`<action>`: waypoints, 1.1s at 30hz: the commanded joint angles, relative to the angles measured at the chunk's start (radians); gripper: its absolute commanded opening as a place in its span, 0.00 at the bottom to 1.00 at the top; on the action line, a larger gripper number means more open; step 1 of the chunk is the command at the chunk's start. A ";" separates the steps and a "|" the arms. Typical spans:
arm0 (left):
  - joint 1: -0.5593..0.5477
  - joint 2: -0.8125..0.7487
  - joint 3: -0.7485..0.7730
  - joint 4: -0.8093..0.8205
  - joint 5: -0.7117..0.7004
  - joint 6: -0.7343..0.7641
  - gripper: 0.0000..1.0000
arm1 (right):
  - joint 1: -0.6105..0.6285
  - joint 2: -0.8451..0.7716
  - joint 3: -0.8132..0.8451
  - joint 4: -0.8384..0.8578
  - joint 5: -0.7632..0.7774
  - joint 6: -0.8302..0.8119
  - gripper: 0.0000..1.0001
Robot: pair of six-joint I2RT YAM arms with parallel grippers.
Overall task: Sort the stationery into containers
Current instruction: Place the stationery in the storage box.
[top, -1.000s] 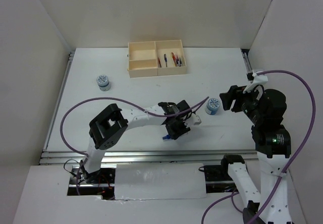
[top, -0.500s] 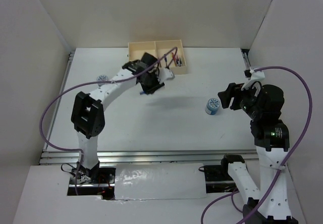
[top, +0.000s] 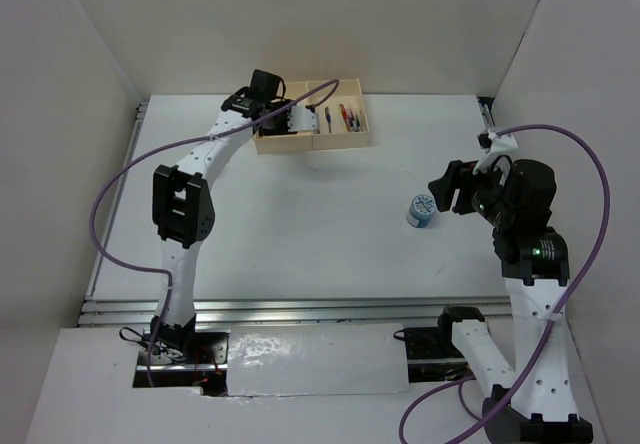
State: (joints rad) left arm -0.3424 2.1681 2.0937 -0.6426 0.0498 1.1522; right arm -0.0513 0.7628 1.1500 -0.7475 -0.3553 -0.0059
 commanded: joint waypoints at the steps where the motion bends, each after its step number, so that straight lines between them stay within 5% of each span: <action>1: 0.025 0.056 0.055 0.082 0.031 0.058 0.03 | -0.007 -0.003 -0.013 0.028 0.003 -0.019 0.67; 12: 0.034 0.130 0.032 0.188 0.044 0.009 0.11 | -0.010 0.020 -0.024 0.022 0.003 -0.029 0.67; 21: 0.025 0.142 0.035 0.218 0.065 -0.016 0.28 | -0.009 0.026 -0.029 0.025 0.006 -0.031 0.67; 29: 0.023 0.130 0.040 0.233 0.076 -0.055 0.58 | -0.010 0.041 -0.038 0.008 0.039 -0.063 0.71; 33: 0.022 0.093 0.032 0.238 0.097 -0.095 0.65 | -0.013 0.072 -0.038 -0.027 0.059 -0.095 0.75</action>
State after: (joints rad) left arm -0.3157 2.3062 2.0964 -0.4473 0.1005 1.0981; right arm -0.0555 0.8150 1.1194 -0.7525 -0.3218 -0.0624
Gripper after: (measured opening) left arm 0.639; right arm 0.749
